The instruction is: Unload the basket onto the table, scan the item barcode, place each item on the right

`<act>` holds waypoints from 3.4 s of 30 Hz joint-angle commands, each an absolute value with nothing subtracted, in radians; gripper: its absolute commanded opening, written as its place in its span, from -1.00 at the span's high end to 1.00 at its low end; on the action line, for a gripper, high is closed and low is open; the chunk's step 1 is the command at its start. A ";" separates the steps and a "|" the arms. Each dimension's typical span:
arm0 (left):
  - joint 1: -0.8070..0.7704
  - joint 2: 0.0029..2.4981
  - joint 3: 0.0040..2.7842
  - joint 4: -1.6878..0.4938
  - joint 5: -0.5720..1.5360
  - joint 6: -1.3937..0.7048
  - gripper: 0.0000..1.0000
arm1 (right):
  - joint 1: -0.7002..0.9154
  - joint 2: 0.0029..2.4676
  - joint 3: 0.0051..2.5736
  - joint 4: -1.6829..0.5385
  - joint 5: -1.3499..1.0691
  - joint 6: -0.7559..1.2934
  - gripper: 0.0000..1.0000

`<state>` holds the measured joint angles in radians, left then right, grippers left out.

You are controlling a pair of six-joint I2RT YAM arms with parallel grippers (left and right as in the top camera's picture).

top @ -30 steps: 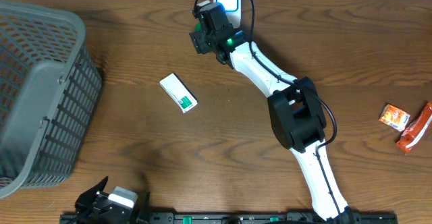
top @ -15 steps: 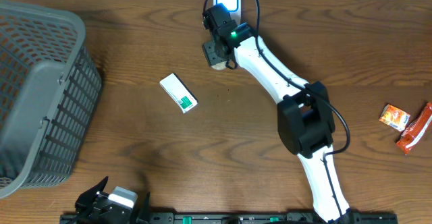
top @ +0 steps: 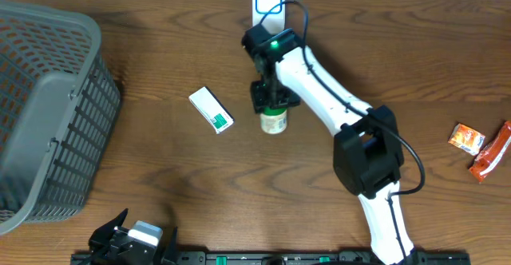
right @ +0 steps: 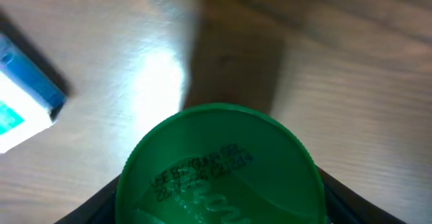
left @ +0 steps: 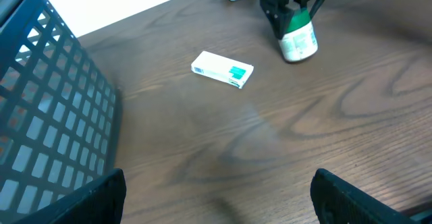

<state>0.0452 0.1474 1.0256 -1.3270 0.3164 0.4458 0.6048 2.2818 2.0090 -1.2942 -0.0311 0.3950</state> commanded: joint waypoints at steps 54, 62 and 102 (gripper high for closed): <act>0.049 0.141 1.030 -1.324 0.332 0.451 -0.73 | 0.702 2.424 1.993 -1.435 -0.104 0.159 -0.89; 0.049 0.141 1.030 -1.324 0.331 0.451 -0.73 | 0.702 2.428 1.993 -1.402 -0.102 0.159 -0.63; 0.049 0.141 1.030 -1.324 0.332 0.451 -0.73 | 0.701 2.428 2.180 -1.359 0.162 0.010 -0.39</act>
<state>0.0452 0.1471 1.0256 -1.3266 0.3164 0.4458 0.6991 2.4310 2.1918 -1.3731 0.1547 0.0551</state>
